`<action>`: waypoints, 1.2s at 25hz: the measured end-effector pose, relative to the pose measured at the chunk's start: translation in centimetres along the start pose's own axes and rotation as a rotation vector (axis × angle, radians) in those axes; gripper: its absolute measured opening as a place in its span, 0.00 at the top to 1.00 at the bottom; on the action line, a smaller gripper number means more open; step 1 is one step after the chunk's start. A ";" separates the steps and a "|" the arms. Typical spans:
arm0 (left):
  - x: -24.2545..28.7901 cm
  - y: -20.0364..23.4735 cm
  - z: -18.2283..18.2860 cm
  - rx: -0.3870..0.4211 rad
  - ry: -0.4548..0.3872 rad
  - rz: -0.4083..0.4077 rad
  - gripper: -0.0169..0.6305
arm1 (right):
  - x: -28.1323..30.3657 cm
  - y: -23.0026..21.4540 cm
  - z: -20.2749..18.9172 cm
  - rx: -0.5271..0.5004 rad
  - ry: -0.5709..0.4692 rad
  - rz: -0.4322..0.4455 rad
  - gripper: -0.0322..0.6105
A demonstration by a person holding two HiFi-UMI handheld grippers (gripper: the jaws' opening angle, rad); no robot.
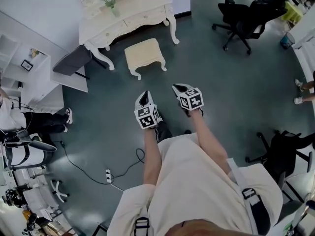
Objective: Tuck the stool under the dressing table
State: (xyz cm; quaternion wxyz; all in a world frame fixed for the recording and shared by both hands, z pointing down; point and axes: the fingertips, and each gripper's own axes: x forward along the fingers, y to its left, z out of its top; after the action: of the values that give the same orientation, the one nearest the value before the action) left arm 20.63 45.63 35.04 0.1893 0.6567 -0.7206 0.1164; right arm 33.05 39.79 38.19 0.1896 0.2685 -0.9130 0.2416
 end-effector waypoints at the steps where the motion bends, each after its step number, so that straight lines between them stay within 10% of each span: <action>1: 0.6 0.6 0.6 0.007 -0.003 0.000 0.95 | 0.7 0.1 0.5 -0.004 0.002 0.000 0.88; 19: 13.2 16.7 9.0 0.016 -0.020 -0.059 0.95 | 16.7 0.5 10.1 0.050 -0.023 -0.089 0.88; 30: 16.7 23.4 7.8 -0.033 0.023 -0.105 0.95 | 24.0 2.3 10.7 0.049 -0.007 -0.098 0.88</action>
State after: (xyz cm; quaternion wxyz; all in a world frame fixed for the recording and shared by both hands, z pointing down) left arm -4.56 29.92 36.99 0.2143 0.6889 -0.6849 0.1022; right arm 10.55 26.13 40.12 0.1915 0.3183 -0.8932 0.2535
